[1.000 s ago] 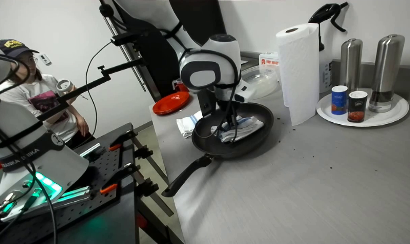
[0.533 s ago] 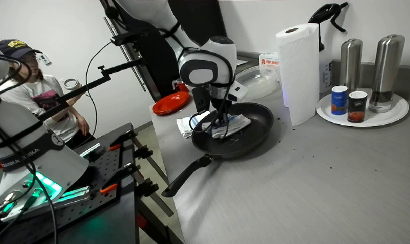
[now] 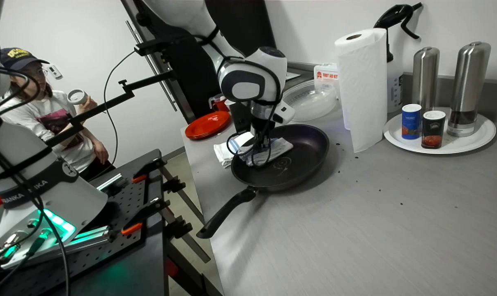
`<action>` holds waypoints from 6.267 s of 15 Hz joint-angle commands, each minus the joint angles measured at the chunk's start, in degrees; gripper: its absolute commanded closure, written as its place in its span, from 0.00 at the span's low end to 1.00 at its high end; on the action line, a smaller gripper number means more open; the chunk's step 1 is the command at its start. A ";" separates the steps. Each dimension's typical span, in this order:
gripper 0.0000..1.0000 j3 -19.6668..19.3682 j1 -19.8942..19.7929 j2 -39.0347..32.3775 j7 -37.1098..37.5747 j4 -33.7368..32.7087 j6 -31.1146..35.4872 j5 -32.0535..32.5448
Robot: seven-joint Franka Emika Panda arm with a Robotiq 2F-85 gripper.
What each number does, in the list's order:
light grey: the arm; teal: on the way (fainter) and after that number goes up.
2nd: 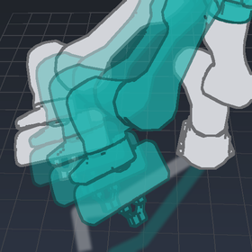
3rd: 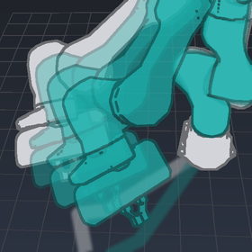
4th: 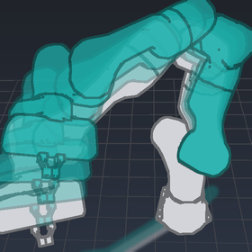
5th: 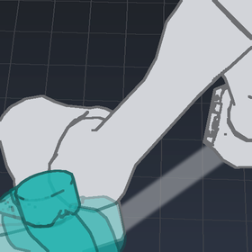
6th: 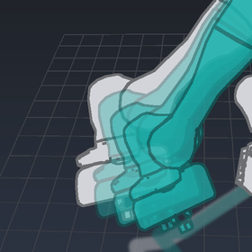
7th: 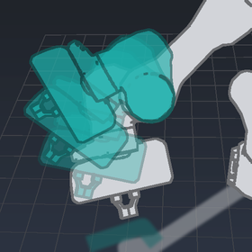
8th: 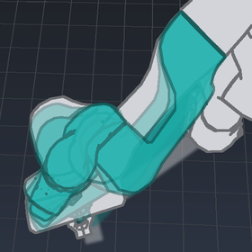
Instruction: Wipe the pan with the dish cloth
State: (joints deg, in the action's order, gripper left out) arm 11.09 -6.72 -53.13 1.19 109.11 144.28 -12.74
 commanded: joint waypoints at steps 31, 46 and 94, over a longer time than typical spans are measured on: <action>0.97 -13.38 -12.50 10.65 -13.45 -6.09 2.24 -8.29; 0.97 -22.76 -10.30 0.83 0.36 -4.42 24.49 2.08; 0.00 -19.32 -12.48 30.86 -18.14 20.36 2.44 7.84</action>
State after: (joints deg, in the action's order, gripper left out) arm -8.21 -19.24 -22.31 -17.01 129.49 146.80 -4.95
